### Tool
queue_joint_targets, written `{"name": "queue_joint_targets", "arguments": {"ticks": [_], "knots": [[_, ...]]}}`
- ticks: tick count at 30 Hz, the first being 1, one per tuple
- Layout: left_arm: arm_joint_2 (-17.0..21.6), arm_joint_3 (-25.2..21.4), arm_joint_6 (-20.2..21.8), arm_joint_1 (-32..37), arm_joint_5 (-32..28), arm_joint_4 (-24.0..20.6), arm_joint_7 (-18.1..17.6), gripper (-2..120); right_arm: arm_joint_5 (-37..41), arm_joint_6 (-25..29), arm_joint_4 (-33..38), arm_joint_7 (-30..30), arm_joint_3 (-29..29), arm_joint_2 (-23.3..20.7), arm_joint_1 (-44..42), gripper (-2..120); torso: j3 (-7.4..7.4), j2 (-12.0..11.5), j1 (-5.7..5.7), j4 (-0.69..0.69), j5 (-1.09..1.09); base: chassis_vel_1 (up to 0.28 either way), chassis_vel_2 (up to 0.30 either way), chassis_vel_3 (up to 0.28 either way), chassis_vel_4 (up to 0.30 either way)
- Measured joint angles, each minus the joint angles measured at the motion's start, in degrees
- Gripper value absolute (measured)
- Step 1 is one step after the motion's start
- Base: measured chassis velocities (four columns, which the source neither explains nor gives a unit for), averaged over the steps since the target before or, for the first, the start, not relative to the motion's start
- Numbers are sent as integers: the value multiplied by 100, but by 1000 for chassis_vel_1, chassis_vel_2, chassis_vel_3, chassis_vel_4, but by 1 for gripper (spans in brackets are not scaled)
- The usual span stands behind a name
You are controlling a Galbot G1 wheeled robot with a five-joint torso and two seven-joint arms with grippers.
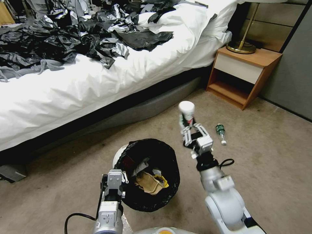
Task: Pick up the trash bin, then pick up the garbage from the floor and place it into the trash bin.
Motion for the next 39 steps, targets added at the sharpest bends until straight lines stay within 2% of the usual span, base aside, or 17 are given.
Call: {"name": "queue_joint_targets", "arguments": {"ticks": [7,11,20,23,26,27,30,33,36,39], "knots": [[12,-9,6,-11,-10,-6,9,0,-120,242,-23,-250,-348,-323,-447,9,0,0,0,-1,0,0,0,0,0],[10,-8,9,-23,-26,-6,9,0,-336,465,-380,-313,-476,-486,-628,9,0,0,0,0,0,0,0,0,0],[19,-13,14,-29,-45,-15,12,0,-323,418,-1015,-221,-495,-373,-491,9,0,0,0,0,0,0,0,0,0],[20,-9,15,-32,-49,-19,12,0,-275,338,-1091,-169,-505,-340,-433,14,0,0,0,0,0,0,0,0,0],[17,5,17,-44,-51,-19,13,0,-255,219,-1142,-137,-573,-297,-369,31,0,0,0,0,0,0,0,0,0],[17,5,17,-44,-51,-19,13,0,-255,219,-1142,-137,-573,-297,-369,31,0,0,0,0,0,0,0,0,0],[15,6,19,-47,-54,-19,13,0,-253,168,-1138,-134,-610,-290,-352,45,0,0,-1,0,0,0,0,0,0],[13,6,20,-48,-55,-19,13,0,-252,140,-1127,-133,-614,-290,-332,52,0,0,0,0,0,0,0,0,0],[8,12,21,-47,-54,-19,13,0,-248,114,-1106,-134,-613,-291,-310,68,0,0,0,0,0,0,0,0,0],[5,17,22,-47,-52,-19,13,0,-247,108,-1090,-133,-609,-289,-307,74,0,0,0,0,0,0,0,0,0]]}}
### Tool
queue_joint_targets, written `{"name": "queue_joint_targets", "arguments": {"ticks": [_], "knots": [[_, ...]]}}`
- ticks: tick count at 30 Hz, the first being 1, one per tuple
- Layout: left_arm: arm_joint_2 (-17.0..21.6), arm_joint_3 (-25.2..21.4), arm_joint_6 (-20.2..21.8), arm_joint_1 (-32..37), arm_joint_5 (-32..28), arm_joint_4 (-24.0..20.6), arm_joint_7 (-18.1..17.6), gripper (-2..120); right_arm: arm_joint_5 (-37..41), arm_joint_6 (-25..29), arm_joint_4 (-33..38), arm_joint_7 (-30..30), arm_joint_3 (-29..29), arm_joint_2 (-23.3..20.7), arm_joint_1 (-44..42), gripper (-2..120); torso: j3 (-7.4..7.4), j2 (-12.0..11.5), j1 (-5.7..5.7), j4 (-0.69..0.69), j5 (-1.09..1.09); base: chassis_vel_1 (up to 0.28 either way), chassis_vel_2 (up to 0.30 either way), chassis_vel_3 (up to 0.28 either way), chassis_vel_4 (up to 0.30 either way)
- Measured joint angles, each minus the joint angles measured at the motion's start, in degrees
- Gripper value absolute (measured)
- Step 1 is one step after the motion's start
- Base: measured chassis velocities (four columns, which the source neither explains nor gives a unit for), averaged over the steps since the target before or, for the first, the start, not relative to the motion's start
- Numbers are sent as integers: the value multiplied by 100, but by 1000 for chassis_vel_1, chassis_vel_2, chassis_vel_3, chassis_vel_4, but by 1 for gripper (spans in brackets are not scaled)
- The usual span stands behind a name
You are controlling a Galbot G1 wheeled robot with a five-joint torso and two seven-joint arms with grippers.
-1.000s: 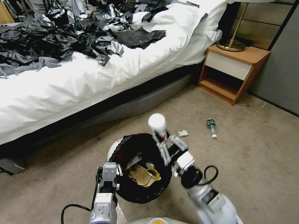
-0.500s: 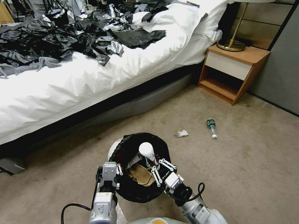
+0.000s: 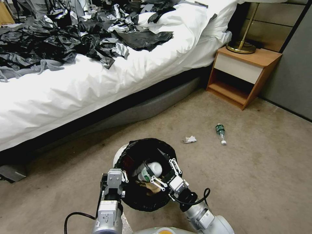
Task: Pick up the trash bin, then pick up the garbage from the floor and place it into the trash bin.
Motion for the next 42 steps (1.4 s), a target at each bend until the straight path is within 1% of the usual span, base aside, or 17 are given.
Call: {"name": "queue_joint_targets", "arguments": {"ticks": [1,3,5,7,10,14,18,22,23,25,26,27,28,30,32,38,42], "knots": [[-1,0,0,0,1,0,0,0,1,-3,6,0,1,2,-2,81,0,0,0,0,0,0,0,0,0],[-3,1,0,0,3,0,0,0,0,-3,11,0,2,4,-3,85,0,0,0,0,0,0,0,0,0],[-12,4,0,2,10,-2,0,0,-8,-4,49,25,12,15,-12,97,0,0,0,0,0,0,0,0,0],[-14,4,0,2,11,-3,0,0,-10,-4,88,51,17,21,-18,98,0,0,0,0,0,0,0,0,0],[-16,4,0,2,13,-3,0,0,-13,-1,135,80,22,26,-25,100,0,0,0,0,0,0,0,0,0],[-30,4,0,-4,29,0,2,0,-84,77,472,277,80,65,-54,100,0,0,0,0,0,0,0,0,0],[-47,39,0,-16,56,43,13,0,-152,136,1043,737,243,128,-80,100,0,0,0,0,0,0,0,0,0],[-50,39,-1,-20,60,59,14,0,-154,133,1294,1003,374,186,-108,100,0,0,0,1,0,0,0,0,0],[-50,39,-1,-20,61,63,16,0,-162,129,1383,1112,446,215,-129,100,0,0,0,0,0,0,0,0,0],[-51,36,-4,-21,61,66,23,0,-267,-14,1662,1675,681,319,-296,100,0,0,0,0,0,0,0,0,0],[-51,36,-4,-21,61,66,23,0,-267,-14,1662,1675,681,319,-296,100,0,0,0,0,0,0,0,0,0],[-49,30,-4,-23,60,66,28,0,-259,-79,1744,1960,797,380,-417,100,0,0,0,-1,0,0,0,0,0],[-40,14,-9,-22,59,66,42,0,-168,-84,1748,2177,952,469,-567,100,0,0,0,0,0,0,0,0,0],[-34,4,-17,-22,56,66,54,0,-102,-37,1706,2275,1013,515,-633,100,0,0,0,-1,0,0,0,0,0],[-9,-48,-95,-14,32,66,129,0,208,158,1363,2615,1158,642,-873,100,0,0,0,1,0,0,0,0,0],[12,-92,-191,-3,-24,51,161,0,401,227,1094,2730,1328,668,-1037,100,0,0,0,0,1,0,0,0,0],[25,-119,-267,6,-29,50,194,0,868,114,1058,2737,1417,622,-1117,100,0,0,0,0,0,0,0,0,0]]}}
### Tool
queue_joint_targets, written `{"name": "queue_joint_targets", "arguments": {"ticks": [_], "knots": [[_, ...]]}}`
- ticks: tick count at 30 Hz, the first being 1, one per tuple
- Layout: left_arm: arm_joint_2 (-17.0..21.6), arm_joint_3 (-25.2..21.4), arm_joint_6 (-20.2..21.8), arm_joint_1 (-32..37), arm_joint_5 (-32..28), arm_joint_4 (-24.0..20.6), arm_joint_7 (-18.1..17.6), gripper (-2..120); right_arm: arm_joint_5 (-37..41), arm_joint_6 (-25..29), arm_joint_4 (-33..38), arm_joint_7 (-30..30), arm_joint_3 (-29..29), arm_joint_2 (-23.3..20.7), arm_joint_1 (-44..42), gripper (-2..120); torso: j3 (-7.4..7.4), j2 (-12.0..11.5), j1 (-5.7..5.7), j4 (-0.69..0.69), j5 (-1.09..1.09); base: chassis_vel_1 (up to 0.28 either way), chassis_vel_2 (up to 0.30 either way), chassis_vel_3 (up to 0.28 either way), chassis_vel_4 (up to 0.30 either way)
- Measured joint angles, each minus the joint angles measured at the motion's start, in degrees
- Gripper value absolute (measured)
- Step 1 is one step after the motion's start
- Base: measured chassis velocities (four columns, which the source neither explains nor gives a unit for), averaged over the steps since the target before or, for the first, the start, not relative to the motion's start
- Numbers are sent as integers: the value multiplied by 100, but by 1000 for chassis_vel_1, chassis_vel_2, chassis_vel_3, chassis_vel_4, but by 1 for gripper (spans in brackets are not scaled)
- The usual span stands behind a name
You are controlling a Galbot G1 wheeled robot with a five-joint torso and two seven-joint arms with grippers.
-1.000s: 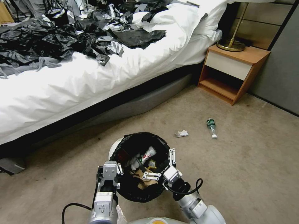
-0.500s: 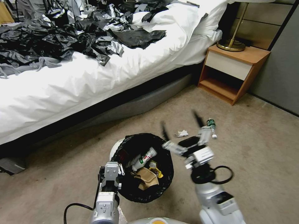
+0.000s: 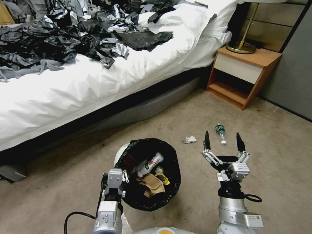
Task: Pick up the trash bin, then pick up the garbage from the floor and place it into the trash bin.
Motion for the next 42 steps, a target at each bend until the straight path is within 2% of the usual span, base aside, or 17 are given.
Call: {"name": "queue_joint_targets", "arguments": {"ticks": [15,24,42], "knots": [[-3,-2,-12,3,-25,-19,-138,0,21,114,-95,-259,158,-32,6,100,0,0,0,0,0,0,0,0,0],[2,26,135,5,-65,-38,-191,0,78,122,-50,-299,181,-31,57,100,0,0,0,-1,0,-26,23,27,-20],[-10,28,147,9,-44,-43,-242,0,-32,170,-84,-339,267,-33,167,100,1,-1,0,1,-1,-187,190,188,-191]]}}
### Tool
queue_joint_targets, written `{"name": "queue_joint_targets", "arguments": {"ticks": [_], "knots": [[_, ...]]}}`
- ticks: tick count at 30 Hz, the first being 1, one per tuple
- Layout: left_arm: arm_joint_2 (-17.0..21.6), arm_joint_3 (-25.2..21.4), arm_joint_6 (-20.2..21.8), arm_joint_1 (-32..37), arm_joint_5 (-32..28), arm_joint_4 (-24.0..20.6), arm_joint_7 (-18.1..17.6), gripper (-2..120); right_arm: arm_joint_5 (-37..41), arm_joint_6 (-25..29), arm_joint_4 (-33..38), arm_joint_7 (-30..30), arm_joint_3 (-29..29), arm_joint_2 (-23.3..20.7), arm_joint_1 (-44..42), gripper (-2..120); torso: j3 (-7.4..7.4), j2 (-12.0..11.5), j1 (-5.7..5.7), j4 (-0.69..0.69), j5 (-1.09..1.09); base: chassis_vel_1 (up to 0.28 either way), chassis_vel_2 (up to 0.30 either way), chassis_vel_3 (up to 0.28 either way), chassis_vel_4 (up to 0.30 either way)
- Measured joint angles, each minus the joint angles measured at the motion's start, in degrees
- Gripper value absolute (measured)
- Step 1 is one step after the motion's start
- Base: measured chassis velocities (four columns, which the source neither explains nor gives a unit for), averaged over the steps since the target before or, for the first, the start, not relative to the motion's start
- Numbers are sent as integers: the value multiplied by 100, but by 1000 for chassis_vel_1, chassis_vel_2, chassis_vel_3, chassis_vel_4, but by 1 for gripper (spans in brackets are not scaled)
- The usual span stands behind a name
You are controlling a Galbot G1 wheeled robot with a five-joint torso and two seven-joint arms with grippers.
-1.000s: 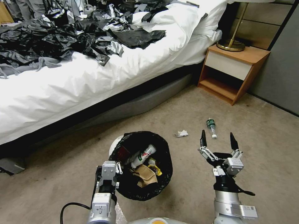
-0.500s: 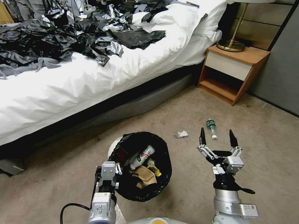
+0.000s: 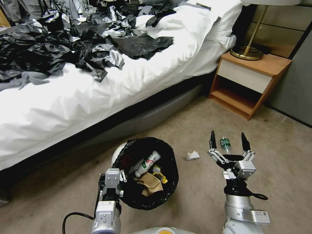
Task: Pick up the trash bin, then pick up the garbage from the floor and place it into the trash bin.
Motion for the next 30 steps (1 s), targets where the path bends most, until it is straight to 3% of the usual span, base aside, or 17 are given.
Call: {"name": "queue_joint_targets", "arguments": {"ticks": [7,18,24,27,28,30], "knots": [[-7,6,1,1,12,-6,1,0,-42,92,-29,-31,51,2,28,100,1,0,1,0,1,-146,143,154,-133],[-16,29,1,7,28,-6,6,0,-175,72,-63,-54,229,-30,115,100,-1,0,0,-1,0,7,-4,-13,3],[-16,45,-6,14,45,-7,14,0,-166,-596,-276,-276,647,-126,501,100,-1,0,0,-1,1,0,0,0,0],[-19,78,-17,27,75,-7,17,0,-116,-1274,-868,-544,954,-281,1008,100,-1,0,0,-1,1,0,0,0,0],[-19,78,-17,27,75,-7,17,0,-116,-1274,-868,-544,954,-281,1008,100,-1,0,0,-1,1,0,0,0,0],[-21,81,-24,37,100,-6,27,0,-9,-1657,-1512,-599,1013,-382,1520,100,-1,0,0,-1,2,0,0,0,0]]}}
